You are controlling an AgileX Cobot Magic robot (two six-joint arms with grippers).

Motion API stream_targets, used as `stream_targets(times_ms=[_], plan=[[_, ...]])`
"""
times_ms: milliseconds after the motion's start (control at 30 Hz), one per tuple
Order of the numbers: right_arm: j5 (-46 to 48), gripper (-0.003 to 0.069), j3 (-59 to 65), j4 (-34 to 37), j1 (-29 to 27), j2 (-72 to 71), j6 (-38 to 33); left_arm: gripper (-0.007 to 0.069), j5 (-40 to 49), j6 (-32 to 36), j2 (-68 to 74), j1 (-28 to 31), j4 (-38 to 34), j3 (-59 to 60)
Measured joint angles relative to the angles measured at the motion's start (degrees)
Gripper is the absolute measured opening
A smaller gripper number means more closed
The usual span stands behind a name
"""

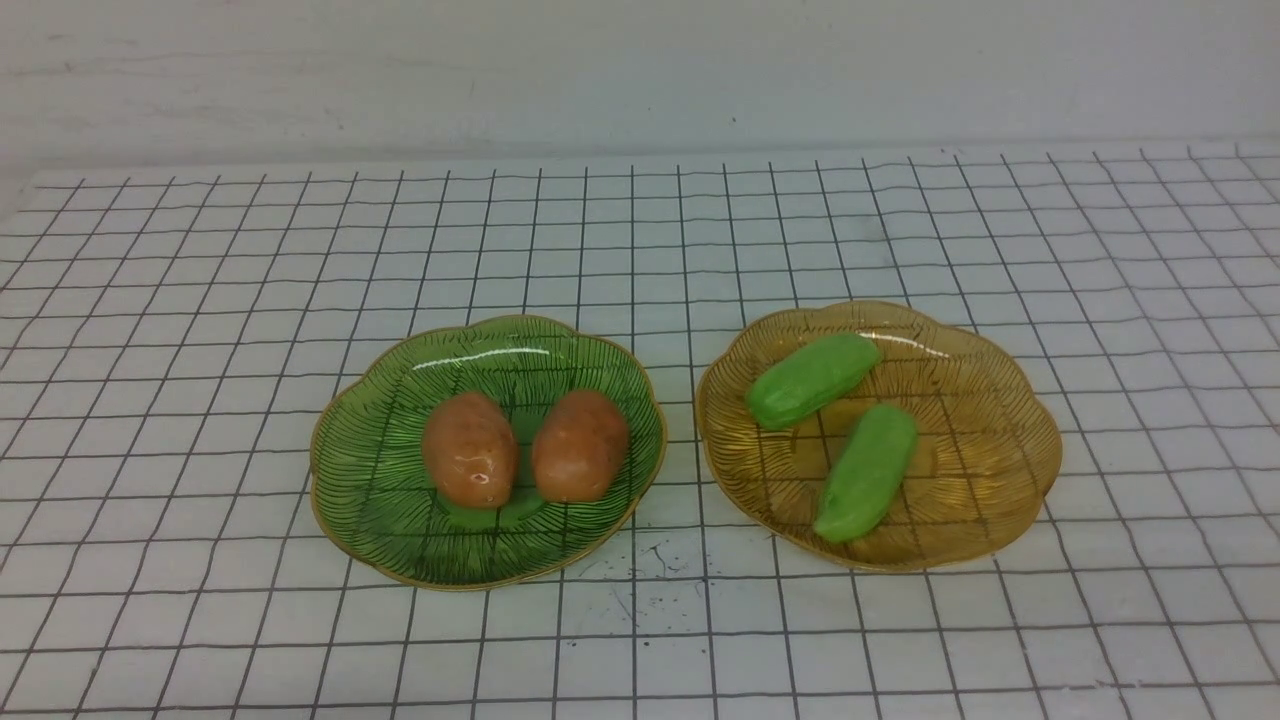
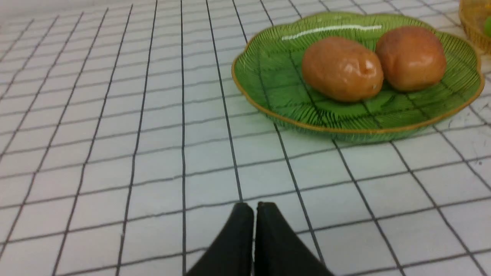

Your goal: Put different types of vegetables on the plate.

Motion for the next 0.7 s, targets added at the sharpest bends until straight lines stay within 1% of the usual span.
stream_targets(times_ms=[200, 700], plan=[[-0.05, -0.0015, 0.0, 0.0, 0.0, 0.0, 0.0, -0.0008, -3.92, 0.06, 0.0, 0.12, -0.18, 1.31], [-0.05, -0.0015, 0.0, 0.0, 0.0, 0.0, 0.42, -0.0008, -3.98, 0.06, 0.0, 0.18, -0.18, 1.35]])
